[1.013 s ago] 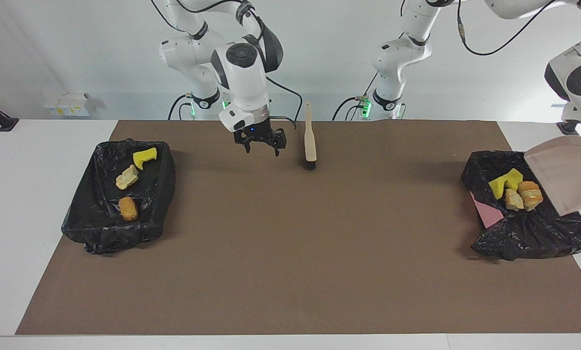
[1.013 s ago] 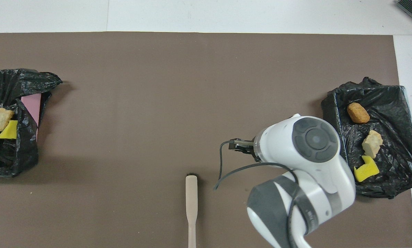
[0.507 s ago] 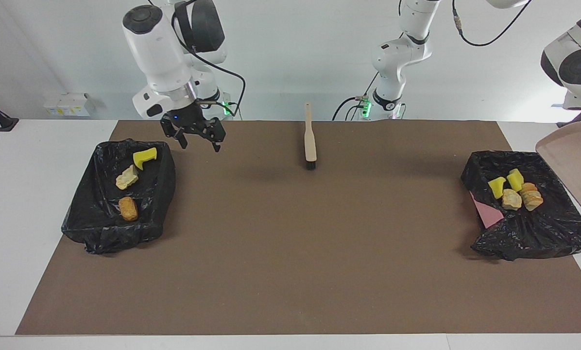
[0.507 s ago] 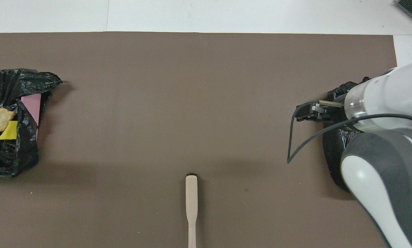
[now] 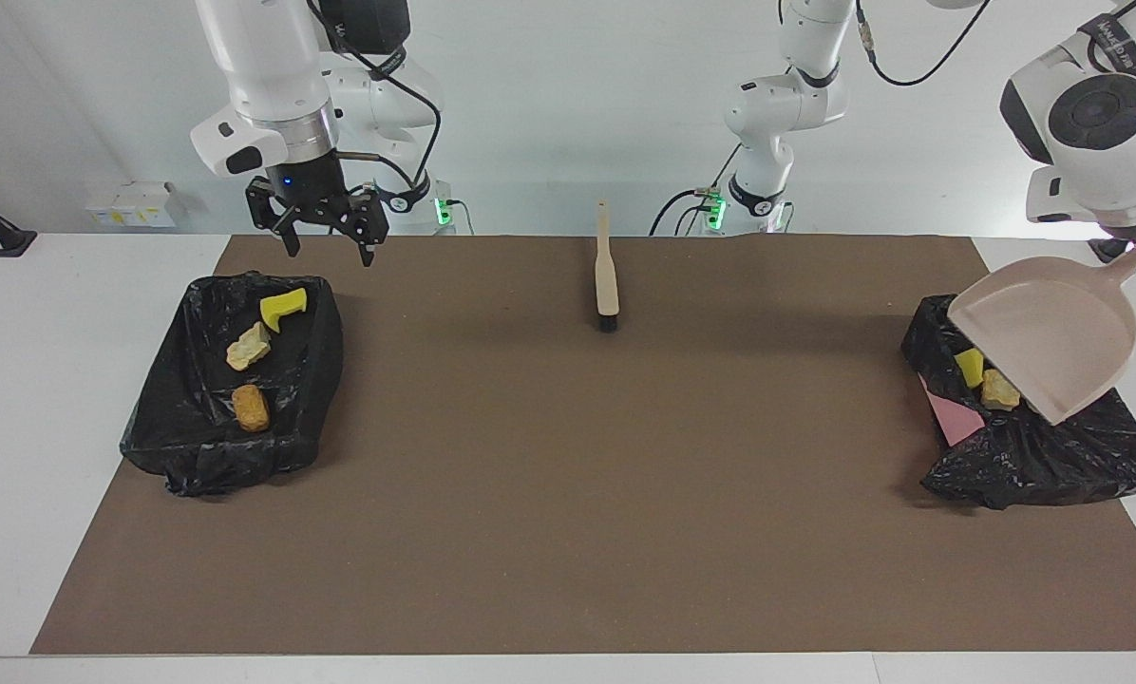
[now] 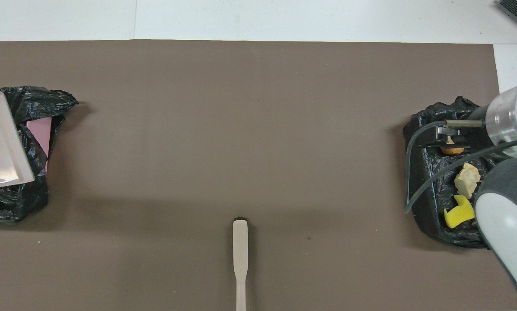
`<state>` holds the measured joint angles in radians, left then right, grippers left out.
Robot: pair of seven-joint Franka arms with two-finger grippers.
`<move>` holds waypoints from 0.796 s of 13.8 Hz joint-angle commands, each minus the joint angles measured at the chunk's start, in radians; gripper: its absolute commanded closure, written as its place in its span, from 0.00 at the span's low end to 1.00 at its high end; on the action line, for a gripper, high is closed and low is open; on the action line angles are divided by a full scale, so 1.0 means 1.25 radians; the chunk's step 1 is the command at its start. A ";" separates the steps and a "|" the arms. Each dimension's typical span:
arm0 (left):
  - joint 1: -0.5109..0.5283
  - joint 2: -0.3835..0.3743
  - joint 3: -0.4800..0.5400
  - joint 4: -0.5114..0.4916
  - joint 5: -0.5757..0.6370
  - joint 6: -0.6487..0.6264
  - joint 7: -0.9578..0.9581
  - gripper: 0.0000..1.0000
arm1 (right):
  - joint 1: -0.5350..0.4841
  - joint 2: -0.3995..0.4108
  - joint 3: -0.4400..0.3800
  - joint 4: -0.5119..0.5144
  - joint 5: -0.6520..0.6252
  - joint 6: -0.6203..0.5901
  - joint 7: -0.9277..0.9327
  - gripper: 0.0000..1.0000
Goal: Sweep and dump trash in bin
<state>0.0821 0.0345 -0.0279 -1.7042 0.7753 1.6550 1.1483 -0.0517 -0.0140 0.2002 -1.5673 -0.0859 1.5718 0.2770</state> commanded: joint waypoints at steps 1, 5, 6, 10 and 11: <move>-0.057 -0.004 0.011 0.013 -0.123 -0.048 -0.166 1.00 | -0.029 0.021 0.009 0.046 -0.005 -0.034 -0.026 0.00; -0.110 -0.012 -0.001 0.011 -0.328 -0.071 -0.459 1.00 | -0.054 0.032 0.003 0.070 -0.005 -0.065 -0.110 0.00; -0.115 -0.020 -0.005 0.003 -0.367 -0.081 -0.537 1.00 | -0.057 0.032 0.001 0.070 -0.005 -0.063 -0.127 0.00; -0.178 -0.031 -0.013 -0.004 -0.529 -0.097 -0.751 1.00 | -0.053 0.027 0.001 0.065 0.002 -0.051 -0.127 0.00; -0.192 -0.029 -0.014 -0.002 -0.570 -0.096 -0.798 1.00 | -0.052 0.022 0.001 0.061 0.002 -0.052 -0.126 0.00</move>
<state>-0.1269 0.0191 -0.0575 -1.7019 0.1397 1.5519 0.2502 -0.1109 0.0110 0.1949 -1.5069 -0.0856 1.5156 0.1464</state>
